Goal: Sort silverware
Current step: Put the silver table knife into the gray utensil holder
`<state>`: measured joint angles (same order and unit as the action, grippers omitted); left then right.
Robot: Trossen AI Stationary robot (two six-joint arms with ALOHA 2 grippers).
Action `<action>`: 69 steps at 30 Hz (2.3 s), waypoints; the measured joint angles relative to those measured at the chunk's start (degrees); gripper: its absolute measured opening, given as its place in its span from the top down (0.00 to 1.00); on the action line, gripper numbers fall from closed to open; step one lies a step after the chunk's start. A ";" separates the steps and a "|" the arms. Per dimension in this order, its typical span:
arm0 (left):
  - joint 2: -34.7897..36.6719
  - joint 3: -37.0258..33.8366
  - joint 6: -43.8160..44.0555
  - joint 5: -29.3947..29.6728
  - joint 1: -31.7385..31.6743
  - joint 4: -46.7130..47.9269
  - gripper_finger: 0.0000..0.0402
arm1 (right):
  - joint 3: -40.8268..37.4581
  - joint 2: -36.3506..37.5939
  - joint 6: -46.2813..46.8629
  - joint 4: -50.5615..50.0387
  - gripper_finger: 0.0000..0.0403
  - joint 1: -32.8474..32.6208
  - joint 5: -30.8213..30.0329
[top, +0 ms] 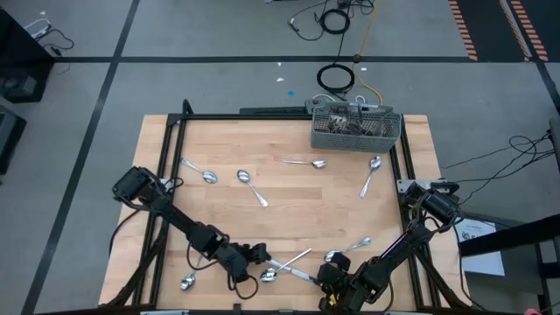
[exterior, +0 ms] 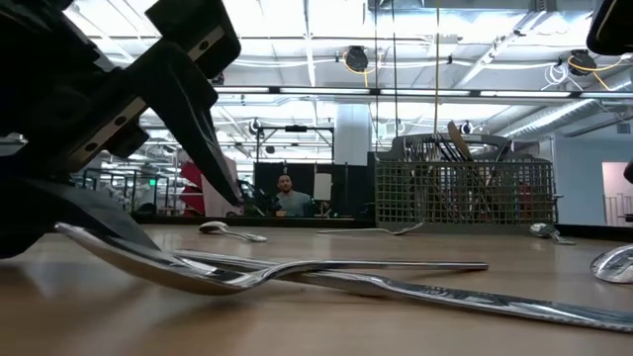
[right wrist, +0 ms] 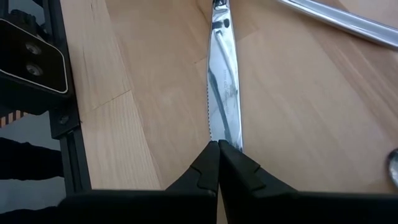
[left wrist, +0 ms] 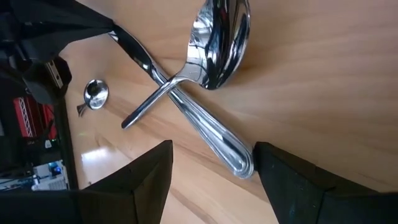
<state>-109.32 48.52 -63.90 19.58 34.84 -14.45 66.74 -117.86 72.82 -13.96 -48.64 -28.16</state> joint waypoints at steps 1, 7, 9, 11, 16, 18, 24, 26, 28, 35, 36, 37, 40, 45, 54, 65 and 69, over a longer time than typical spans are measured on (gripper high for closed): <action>-0.06 0.24 -0.08 -0.38 -0.20 -0.04 0.40 | 0.00 0.00 0.00 0.08 1.00 0.00 0.00; -0.84 0.80 -2.81 -1.45 -0.94 -1.52 0.40 | 0.07 -0.02 0.00 0.61 1.00 0.08 -0.26; -1.36 1.01 -2.17 -1.45 -1.36 -1.41 0.40 | 0.07 -0.02 0.02 0.64 1.00 0.09 -0.22; -1.71 1.15 -0.47 -1.45 -1.61 -0.79 0.40 | 0.07 -0.02 0.02 0.70 1.00 0.09 -0.10; -1.75 1.29 6.96 -0.21 -1.11 2.77 0.40 | 0.07 -0.02 0.02 0.91 1.00 0.15 0.87; -1.75 1.40 9.72 1.40 -0.28 4.18 0.40 | 0.07 -0.02 0.02 0.96 1.00 0.15 0.88; -1.33 1.48 14.31 7.21 1.03 8.75 0.40 | 0.07 -0.02 -0.55 0.99 1.00 0.09 1.07; -0.93 1.32 13.74 8.42 0.98 9.22 0.40 | 0.07 -0.02 -1.39 1.08 1.00 -0.03 1.07; -0.63 1.21 11.53 8.86 0.93 9.41 0.40 | 0.07 -0.02 -3.42 1.23 1.00 -0.25 1.11; -0.59 1.02 4.72 8.58 0.97 8.25 0.40 | 0.20 0.13 -6.47 -0.39 1.00 -0.98 5.20; -0.59 1.01 4.42 8.32 0.95 8.21 0.40 | 0.20 0.15 -6.21 -0.45 1.00 -0.96 5.47; -0.57 0.99 4.21 8.10 0.93 8.21 0.40 | 0.21 0.15 -6.14 -0.45 1.00 -0.92 5.65; -0.57 0.97 3.37 7.80 0.91 8.10 0.40 | 0.22 0.16 -4.72 -0.88 1.00 -0.94 5.68; -0.50 0.78 0.26 5.58 0.30 6.55 0.40 | 0.30 0.28 -0.02 -3.12 1.00 -1.09 5.71; -0.53 0.69 -6.17 2.78 -1.13 2.36 0.40 | 0.33 0.30 4.11 -3.87 1.00 -1.09 5.76; -0.66 0.78 -11.44 0.58 -2.40 -1.20 0.40 | 0.33 0.35 4.30 -4.20 1.00 -1.09 5.75; -0.66 0.86 -12.07 -0.52 -2.74 -1.48 0.40 | 0.33 0.35 3.59 -4.03 1.00 -1.09 5.75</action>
<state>-109.97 49.39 -75.97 19.07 32.10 -15.92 67.07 -117.51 76.40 -17.99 -49.74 -22.41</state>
